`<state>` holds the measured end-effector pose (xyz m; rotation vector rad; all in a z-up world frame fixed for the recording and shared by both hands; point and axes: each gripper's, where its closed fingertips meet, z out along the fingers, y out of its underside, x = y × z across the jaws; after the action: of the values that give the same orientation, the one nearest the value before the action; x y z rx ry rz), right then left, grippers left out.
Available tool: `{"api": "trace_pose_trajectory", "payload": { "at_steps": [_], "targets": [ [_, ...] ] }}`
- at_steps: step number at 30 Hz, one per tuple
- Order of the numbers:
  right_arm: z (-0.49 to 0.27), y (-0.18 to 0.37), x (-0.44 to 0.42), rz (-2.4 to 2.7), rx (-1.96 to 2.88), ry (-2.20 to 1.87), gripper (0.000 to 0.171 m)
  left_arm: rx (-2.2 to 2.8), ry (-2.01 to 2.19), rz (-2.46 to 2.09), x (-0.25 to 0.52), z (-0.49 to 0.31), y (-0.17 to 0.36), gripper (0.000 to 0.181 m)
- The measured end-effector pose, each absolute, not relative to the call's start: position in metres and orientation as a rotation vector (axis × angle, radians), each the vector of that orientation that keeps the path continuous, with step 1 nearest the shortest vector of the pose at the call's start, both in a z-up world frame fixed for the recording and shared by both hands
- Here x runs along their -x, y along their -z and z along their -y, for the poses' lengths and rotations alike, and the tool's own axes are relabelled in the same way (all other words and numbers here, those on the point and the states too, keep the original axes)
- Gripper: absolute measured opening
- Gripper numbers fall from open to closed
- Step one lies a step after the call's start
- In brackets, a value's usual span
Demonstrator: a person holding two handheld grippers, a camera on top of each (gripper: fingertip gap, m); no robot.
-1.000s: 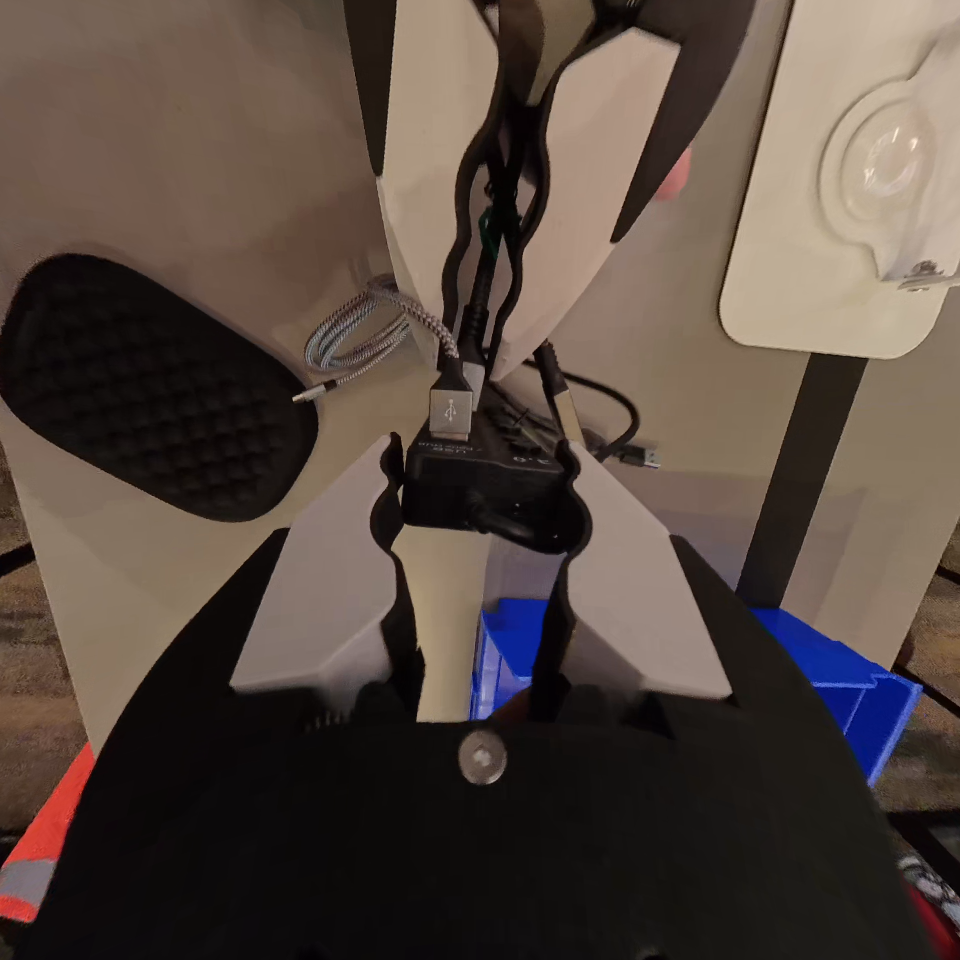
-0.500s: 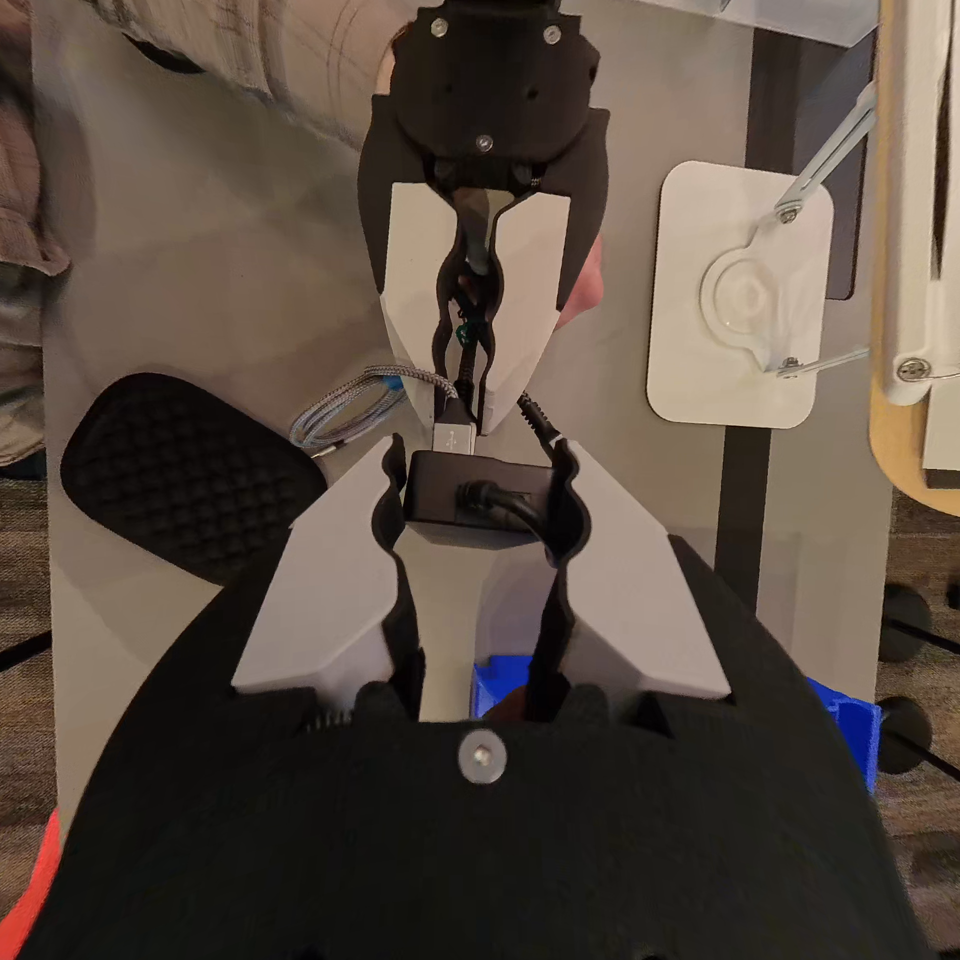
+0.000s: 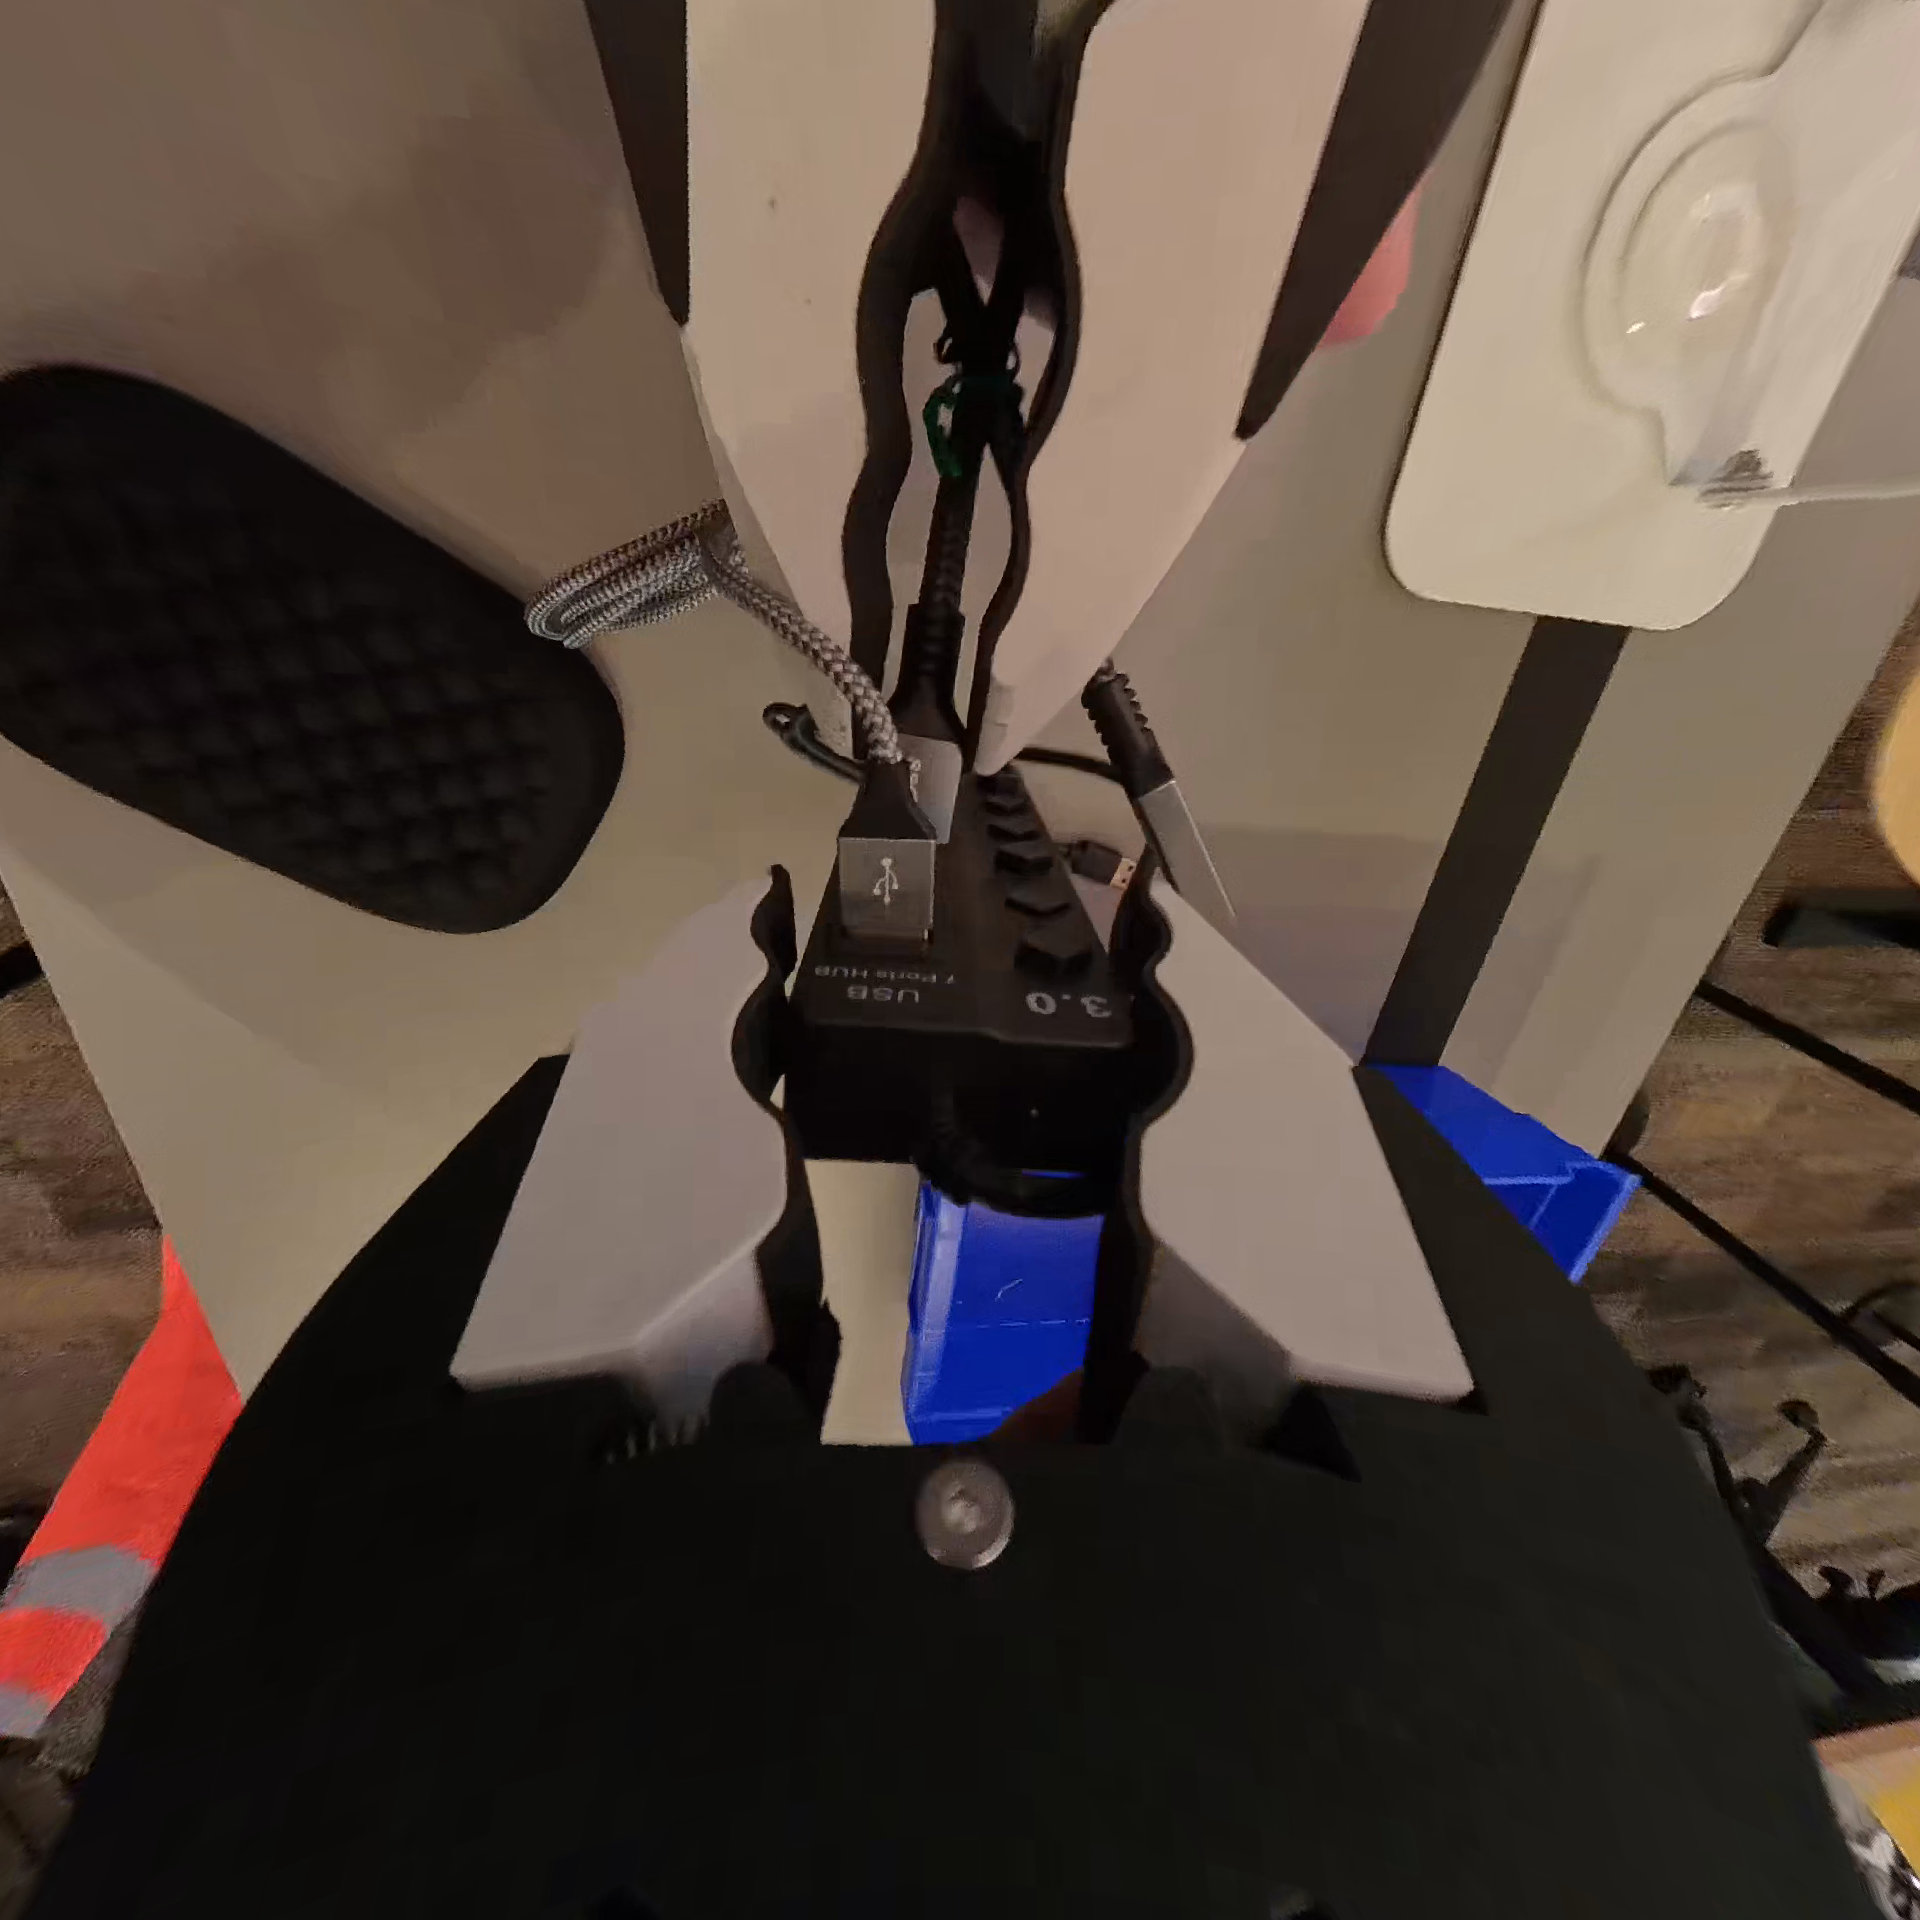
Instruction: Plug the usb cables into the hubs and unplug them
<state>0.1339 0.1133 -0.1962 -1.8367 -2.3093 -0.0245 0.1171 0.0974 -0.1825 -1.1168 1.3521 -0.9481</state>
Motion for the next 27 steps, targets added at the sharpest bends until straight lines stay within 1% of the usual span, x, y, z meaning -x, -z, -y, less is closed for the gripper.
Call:
{"api": "trace_pose_trajectory", "payload": {
  "at_steps": [6, 18, 27],
  "targets": [
    [-0.118, 0.211, -0.146, 2.302, 1.924, 0.052, 0.062, 1.150, 0.923, -1.373, -0.120, -0.100, 0.193, 0.016],
    [-0.121, 0.200, -0.130, 2.218, 1.779, -0.120, 0.060, 1.130, 0.920, -1.298, -0.121, -0.106, 0.186, 0.016],
    [-0.128, 0.191, -0.128, 2.158, 1.766, -0.126, 0.060, 1.119, 0.885, -1.205, -0.124, -0.112, 0.180, 0.016]
  ]
}}
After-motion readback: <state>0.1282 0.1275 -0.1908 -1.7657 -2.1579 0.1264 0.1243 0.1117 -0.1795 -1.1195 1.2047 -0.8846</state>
